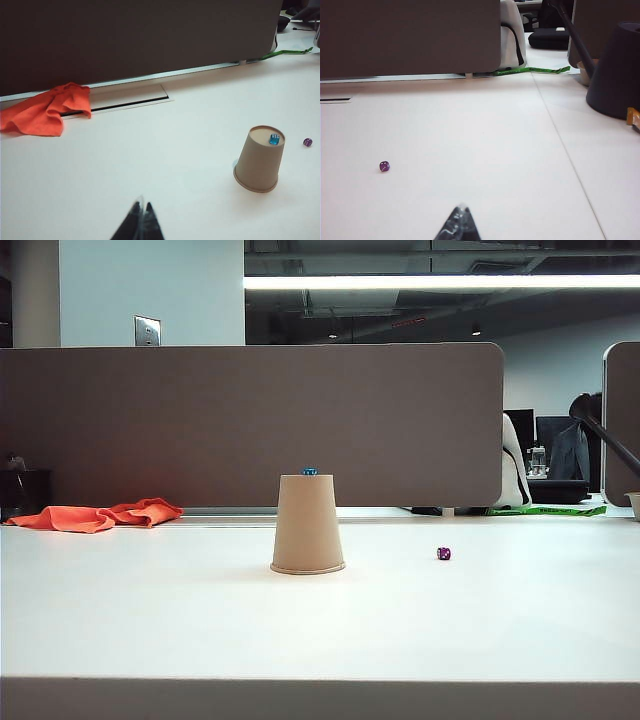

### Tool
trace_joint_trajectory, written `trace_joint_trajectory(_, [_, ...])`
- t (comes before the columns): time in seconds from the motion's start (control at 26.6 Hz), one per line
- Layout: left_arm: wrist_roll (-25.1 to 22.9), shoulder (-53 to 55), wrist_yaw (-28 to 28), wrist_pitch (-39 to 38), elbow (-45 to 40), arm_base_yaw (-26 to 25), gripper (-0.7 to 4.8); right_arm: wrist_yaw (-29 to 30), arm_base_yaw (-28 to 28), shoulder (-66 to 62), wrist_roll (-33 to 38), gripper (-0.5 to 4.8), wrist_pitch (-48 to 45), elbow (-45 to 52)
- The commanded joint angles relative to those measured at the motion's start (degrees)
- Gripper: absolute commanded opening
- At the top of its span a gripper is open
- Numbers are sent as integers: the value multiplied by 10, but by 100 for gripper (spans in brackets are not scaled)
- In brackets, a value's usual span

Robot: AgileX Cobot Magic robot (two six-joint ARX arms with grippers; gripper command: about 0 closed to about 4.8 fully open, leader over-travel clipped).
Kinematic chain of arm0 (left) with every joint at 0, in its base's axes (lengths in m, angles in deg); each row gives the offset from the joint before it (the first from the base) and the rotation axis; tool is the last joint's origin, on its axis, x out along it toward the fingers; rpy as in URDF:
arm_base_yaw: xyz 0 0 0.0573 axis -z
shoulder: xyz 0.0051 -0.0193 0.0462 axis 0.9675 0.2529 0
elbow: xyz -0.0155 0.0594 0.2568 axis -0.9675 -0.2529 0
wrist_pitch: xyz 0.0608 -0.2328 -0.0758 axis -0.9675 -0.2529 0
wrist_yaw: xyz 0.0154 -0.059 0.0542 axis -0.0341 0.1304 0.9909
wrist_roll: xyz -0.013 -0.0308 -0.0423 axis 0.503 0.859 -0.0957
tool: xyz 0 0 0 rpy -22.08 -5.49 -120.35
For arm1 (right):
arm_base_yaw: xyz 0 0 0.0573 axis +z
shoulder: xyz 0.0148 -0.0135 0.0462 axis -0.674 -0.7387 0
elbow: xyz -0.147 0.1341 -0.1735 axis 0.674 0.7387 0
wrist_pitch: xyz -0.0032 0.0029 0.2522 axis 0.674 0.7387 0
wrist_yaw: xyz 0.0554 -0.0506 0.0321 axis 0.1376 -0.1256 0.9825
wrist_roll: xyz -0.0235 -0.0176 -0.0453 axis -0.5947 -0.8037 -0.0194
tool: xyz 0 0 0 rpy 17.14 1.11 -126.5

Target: Throw the dice onto the paper cup, compare its value with the values of the other dice on the table, place the die with the higher value on the paper cup, and take no action if both dice have the same value.

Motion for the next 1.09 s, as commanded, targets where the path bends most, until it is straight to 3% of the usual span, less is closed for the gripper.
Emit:
trace_joint_trajectory(0.04, [6,-24,12,-7,-15,0,-6,0,1,0,8,-1,-57,14])
trace_joint_trajectory(0.41, [21,-162,51,-34,-78,0,-6,-1,1,0,8,-1,-105,47])
trace_joint_trajectory(0.6, [21,-217,13,-51,-128,0,-6,-1,1,0,9,-1,-106,47])
trace_joint_trajectory(0.9, [26,-217,13,25,-183,0,-6,0,1,0,9,-1,-107,47])
trace_joint_trajectory(1.09, [55,-217,64,82,-221,0,-6,0,1,0,9,-1,-107,47])
